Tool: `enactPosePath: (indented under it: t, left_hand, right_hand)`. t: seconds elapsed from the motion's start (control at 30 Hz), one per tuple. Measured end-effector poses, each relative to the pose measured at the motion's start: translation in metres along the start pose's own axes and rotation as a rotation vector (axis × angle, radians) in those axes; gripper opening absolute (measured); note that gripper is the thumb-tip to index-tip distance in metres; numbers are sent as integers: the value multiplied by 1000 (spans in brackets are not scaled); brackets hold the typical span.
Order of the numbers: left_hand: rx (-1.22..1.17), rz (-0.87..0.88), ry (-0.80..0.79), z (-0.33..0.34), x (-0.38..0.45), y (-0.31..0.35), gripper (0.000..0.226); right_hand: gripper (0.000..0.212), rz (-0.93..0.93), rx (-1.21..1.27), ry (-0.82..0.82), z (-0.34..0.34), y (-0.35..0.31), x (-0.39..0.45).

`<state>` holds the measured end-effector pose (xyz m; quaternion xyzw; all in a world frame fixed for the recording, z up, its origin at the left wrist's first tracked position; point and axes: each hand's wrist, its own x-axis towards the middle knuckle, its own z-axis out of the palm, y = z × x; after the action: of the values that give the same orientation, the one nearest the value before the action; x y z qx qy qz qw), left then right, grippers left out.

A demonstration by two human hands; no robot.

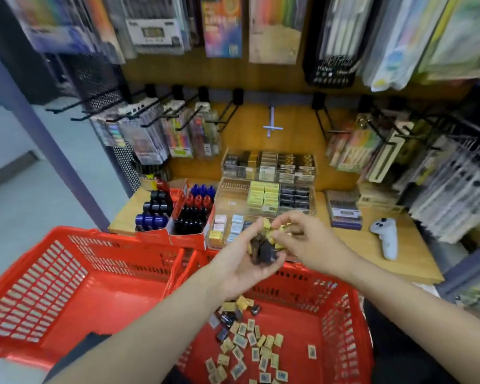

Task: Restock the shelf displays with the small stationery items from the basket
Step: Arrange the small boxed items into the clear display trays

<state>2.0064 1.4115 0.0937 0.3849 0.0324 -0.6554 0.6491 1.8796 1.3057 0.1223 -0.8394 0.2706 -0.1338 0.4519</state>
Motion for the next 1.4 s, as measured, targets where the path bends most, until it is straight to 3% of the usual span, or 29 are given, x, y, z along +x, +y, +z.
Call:
enactPosePath:
  t: [0.2, 0.27, 0.47, 0.6, 0.73, 0.9, 1.03, 1.13, 1.2, 1.3, 1.4]
  left_hand:
    - [13, 19, 7, 1, 14, 6, 44]
    - [-2, 11, 8, 1, 18, 8, 42]
    - [45, 49, 56, 2, 32, 16, 42]
    - [-2, 69, 57, 7, 39, 21, 37]
    - [-70, 95, -10, 14, 41, 23, 35]
    - [-91, 131, -51, 25, 41, 15, 27]
    - [-93, 111, -24, 30, 40, 9, 35]
    - [-91, 79, -3, 28, 40, 8, 36]
    - [-89, 67, 4, 26, 37, 12, 37]
    - [-129, 80, 29, 21, 34, 22, 31]
    - [-104, 69, 43, 21, 31, 27, 22]
  right_hand:
    - [24, 10, 63, 118, 6, 7, 5]
    - [38, 23, 66, 81, 4, 8, 9]
    - [53, -70, -236, -94, 13, 12, 12]
    - [49, -144, -241, -47, 11, 14, 16]
    - [46, -293, -271, 135, 9, 12, 15]
    - [56, -271, -288, 265, 14, 7, 12]
    - [43, -205, -352, 396, 16, 4, 13]
    - [30, -255, -418, 377, 14, 4, 11]
    - [27, -290, -321, 317, 7, 2, 11]
    - [27, -175, 192, 232, -15, -2, 12]
    - [34, -87, 438, 293, -30, 9, 14]
